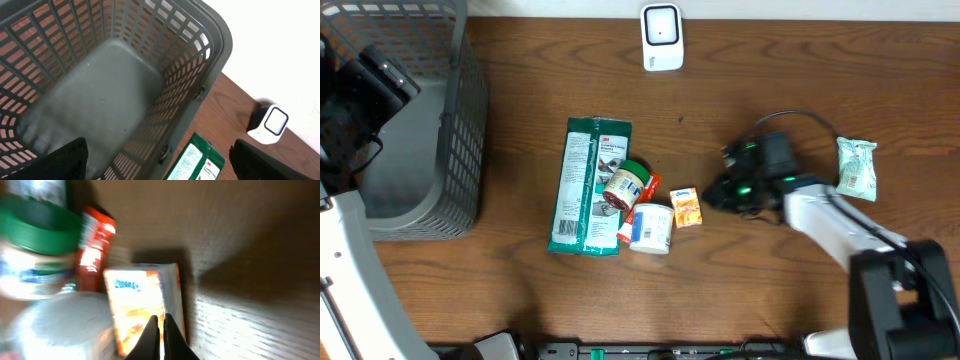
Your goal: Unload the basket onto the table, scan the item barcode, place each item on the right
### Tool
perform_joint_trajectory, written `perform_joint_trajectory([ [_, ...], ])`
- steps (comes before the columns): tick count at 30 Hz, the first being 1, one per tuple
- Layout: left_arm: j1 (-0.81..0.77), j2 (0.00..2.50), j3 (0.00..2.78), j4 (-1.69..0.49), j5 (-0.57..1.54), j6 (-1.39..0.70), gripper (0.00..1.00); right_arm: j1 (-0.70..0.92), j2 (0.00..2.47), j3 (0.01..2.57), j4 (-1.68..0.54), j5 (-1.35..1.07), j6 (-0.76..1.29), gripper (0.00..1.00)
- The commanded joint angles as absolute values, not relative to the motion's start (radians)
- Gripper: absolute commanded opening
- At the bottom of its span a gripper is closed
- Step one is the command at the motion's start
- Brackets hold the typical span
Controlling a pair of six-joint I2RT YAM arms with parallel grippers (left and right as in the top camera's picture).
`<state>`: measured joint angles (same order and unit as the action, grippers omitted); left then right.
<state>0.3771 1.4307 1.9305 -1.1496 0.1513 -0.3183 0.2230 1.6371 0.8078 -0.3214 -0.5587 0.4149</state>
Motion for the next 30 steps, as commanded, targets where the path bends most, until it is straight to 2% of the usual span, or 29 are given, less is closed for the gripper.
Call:
perform_joint_trajectory([
  [1,0.381,1.431,1.932,-1.151,0.149,-0.327,0.88,0.020,1.535,0.804,-0.358,-0.959,0.273,0.01],
  [4,0.381,1.431,1.932,-1.151,0.149,-0.327,0.88,-0.107,1.523,0.804,-0.393,-1.189,0.215,0.01],
  [6,0.381,1.431,1.932,-1.151,0.149,-0.327,0.88,-0.163,1.524,0.804,-0.442,-1.191,0.208,0.02],
  [9,0.381,1.431,1.932,-1.151,0.149,-0.327,0.88,-0.173,1.524,0.804,-0.519,-1.017,0.193,0.44],
  [11,0.381,1.431,1.932,-1.151,0.149,-0.327,0.88,-0.140,1.524,0.804,-0.548,-0.920,0.192,0.48],
  [16,0.381,1.431,1.932,-1.151,0.149,-0.327,0.88,0.041,1.524,0.804,-0.520,-0.741,0.187,0.53],
  [23,0.381,1.431,1.932,-1.151,0.149,-0.327,0.88,0.354,1.524,0.804,-0.454,-0.253,0.375,0.51],
  [27,0.381,1.431,1.932,-1.151,0.149,-0.327,0.88,0.439,1.528,0.804,-0.451,-0.112,0.448,0.48],
  [30,0.381,1.431,1.932,-1.151,0.149,-0.327,0.88,0.460,1.542,0.804,-0.430,-0.092,0.460,0.47],
])
